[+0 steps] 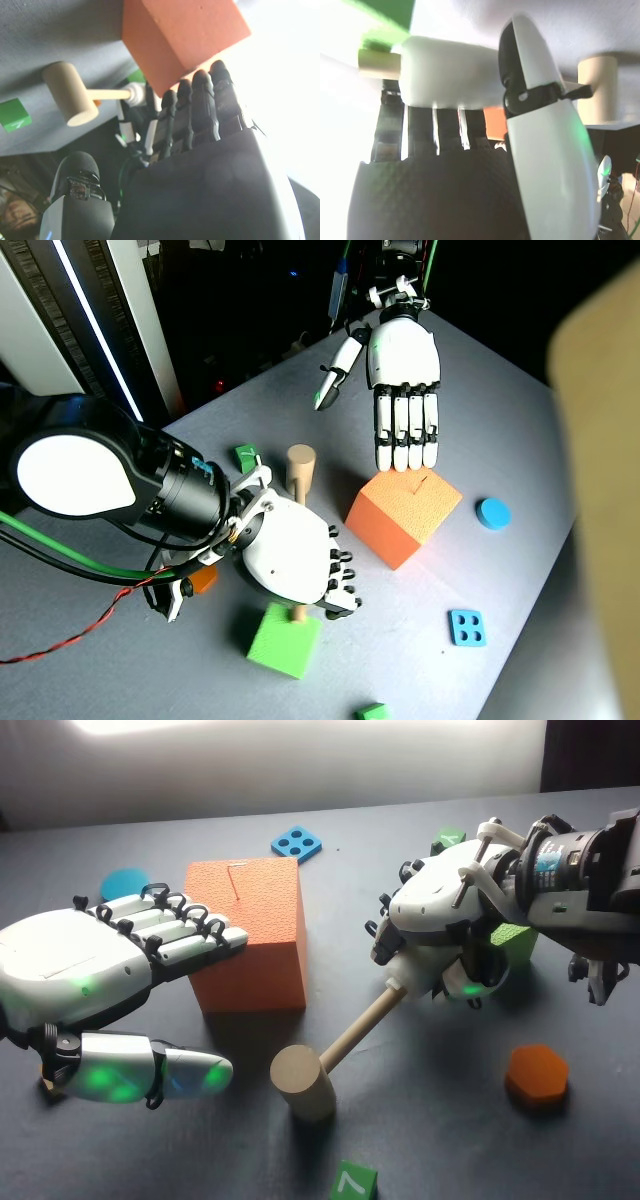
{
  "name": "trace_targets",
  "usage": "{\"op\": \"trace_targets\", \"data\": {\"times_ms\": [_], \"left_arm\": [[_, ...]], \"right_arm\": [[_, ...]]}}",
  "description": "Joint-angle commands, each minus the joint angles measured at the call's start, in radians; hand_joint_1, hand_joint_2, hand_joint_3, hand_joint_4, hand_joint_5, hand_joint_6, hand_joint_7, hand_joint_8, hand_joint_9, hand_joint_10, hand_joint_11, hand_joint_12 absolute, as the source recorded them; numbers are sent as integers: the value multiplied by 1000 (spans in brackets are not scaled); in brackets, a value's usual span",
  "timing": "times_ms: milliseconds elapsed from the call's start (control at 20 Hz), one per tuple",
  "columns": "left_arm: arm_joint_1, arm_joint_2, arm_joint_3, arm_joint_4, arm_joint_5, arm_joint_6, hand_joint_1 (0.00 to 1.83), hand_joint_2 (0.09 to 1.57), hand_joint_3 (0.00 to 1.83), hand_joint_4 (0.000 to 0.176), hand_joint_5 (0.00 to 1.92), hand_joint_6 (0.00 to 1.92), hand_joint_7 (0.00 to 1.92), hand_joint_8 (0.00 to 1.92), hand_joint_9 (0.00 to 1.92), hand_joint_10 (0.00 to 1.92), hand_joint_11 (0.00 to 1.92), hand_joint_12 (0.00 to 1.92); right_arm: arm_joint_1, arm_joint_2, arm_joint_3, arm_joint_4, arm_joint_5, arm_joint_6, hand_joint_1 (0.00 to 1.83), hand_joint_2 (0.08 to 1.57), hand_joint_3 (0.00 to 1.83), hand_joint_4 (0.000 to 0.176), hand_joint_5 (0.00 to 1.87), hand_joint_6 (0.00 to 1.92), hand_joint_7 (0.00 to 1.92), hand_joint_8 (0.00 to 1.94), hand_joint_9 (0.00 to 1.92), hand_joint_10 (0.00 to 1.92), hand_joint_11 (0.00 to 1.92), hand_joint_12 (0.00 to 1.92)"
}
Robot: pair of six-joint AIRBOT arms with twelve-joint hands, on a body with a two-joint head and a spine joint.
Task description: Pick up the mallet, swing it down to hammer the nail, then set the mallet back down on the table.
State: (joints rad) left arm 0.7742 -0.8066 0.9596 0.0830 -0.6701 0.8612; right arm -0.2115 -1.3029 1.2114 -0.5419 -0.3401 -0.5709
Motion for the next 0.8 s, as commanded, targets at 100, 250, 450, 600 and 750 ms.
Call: {"op": "trace_targets", "data": {"times_ms": [100, 250, 450, 600, 750], "left_arm": [[-2, -6, 6, -11, -111, -15, 0, 1124, 0, 0, 99, 0, 103, 0, 90, 0, 0, 232], [3, -13, 8, -11, -111, -25, 0, 1119, 0, 0, 89, 0, 82, 0, 71, 0, 0, 186], [4, -18, 8, -11, -100, -30, 0, 1122, 0, 0, 94, 0, 102, 0, 92, 0, 0, 249], [5, -19, 8, -11, -86, -42, 0, 1124, 0, 0, 104, 1, 112, 1, 98, 1, 0, 263], [7, -19, 6, -11, -77, -50, 0, 1124, 0, 0, 92, 0, 104, 1, 88, 1, 0, 218]], "right_arm": [[-2, -1, 6, -13, 79, 0, 1020, 1147, 10, 0, 493, 17, 488, 11, 416, 89, 0, 1155], [-4, -13, 17, -13, 79, -1, 1030, 1137, 1, 0, 478, 8, 476, 4, 395, 85, 0, 1148], [-12, -27, 37, -13, 80, -1, 1064, 1120, 0, 0, 415, 0, 415, 0, 349, 67, 0, 1085], [-25, -28, 40, -13, 80, -8, 1091, 1039, 0, 0, 308, 0, 261, 0, 241, 16, 0, 889], [-35, -28, 40, -13, 79, -10, 1079, 1026, 0, 0, 294, 0, 243, 0, 233, 12, 0, 889]]}}
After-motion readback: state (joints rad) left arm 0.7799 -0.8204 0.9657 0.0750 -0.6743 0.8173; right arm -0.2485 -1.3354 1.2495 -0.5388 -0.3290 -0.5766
